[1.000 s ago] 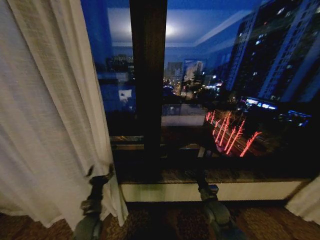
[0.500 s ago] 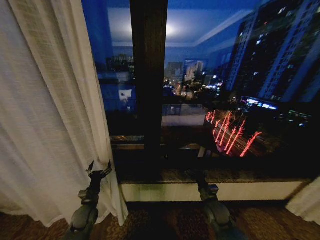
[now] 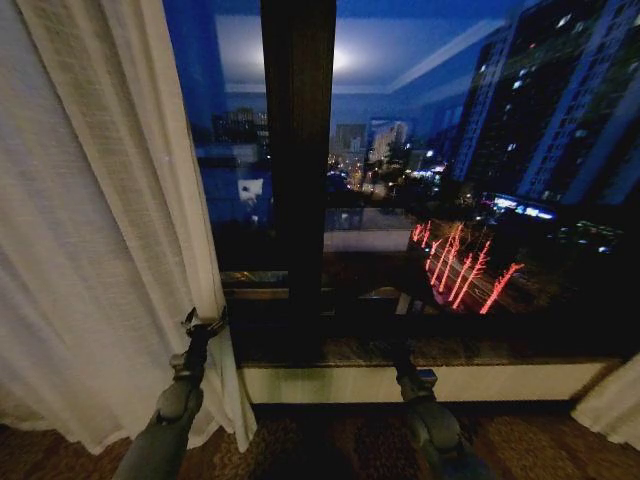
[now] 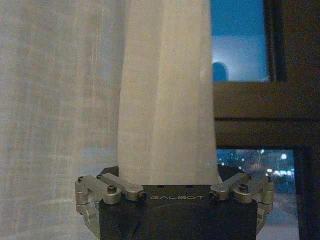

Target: Open the curtains by pulling them apart, changing their state from closed to fully open.

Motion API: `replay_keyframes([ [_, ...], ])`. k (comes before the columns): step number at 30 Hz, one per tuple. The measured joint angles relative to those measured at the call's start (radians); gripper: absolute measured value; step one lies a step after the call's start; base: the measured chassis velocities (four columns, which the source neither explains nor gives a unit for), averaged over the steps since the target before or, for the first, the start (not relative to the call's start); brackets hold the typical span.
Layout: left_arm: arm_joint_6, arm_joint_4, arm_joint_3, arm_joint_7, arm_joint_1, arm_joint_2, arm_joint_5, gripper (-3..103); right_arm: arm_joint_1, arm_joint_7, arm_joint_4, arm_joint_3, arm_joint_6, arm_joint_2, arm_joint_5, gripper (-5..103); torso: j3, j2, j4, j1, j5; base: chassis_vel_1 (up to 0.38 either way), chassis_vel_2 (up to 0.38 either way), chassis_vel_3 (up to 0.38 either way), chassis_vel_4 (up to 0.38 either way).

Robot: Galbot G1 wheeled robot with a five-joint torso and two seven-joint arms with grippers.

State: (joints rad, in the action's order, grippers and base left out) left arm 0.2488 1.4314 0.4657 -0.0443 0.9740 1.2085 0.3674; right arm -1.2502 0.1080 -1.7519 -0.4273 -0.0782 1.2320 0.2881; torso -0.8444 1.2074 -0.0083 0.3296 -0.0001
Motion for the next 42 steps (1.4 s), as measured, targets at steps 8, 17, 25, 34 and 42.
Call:
replay_keyframes([
  [8, 0.023, -0.121, -0.046, 0.045, -0.097, -0.008, 0.009, 98, 0.0, 0.0, 0.0, 0.0, 0.0, 0.0, 0.0, 100, 0.0, 0.0, 0.0001, 0.0, 0.0, 0.0, 0.0, 0.0, 0.0],
  [17, 0.044, -0.101, -0.024, 0.062, -0.055, -0.002, 0.027, 65, 0.0, 0.0, 0.0, 0.0, 0.0, 0.0, 0.0, 100, 0.0, 0.0, 0.0003, 0.0, 0.0, 0.0, 0.0, 0.0, 0.0],
  [25, 0.015, -0.074, -0.014, 0.049, -0.045, 0.001, 0.047, 38, 0.0, 0.0, 0.0, 0.0, 0.0, 0.0, 0.0, 100, 0.0, 0.0, 0.0002, 0.0, 0.0, 0.0, 0.0, 0.0, 0.0],
  [34, -0.014, -0.047, -0.008, 0.039, -0.045, -0.01, 0.068, 6, 0.0, 0.0, 0.0, 0.0, 0.0, 0.0, 0.0, 100, 0.0, 0.0, 0.0003, 0.0, 0.0, 0.0, 0.0, 0.0, 0.0],
  [42, -0.019, -0.043, 0.002, 0.034, -0.044, -0.006, 0.069, 0, 0.0, 0.0, 0.0, 0.0, 0.0, 0.0, 0.0, 100, 0.0, 0.0, 0.0, 0.0, 0.0, 0.0, 0.0, 0.0, 0.0],
])
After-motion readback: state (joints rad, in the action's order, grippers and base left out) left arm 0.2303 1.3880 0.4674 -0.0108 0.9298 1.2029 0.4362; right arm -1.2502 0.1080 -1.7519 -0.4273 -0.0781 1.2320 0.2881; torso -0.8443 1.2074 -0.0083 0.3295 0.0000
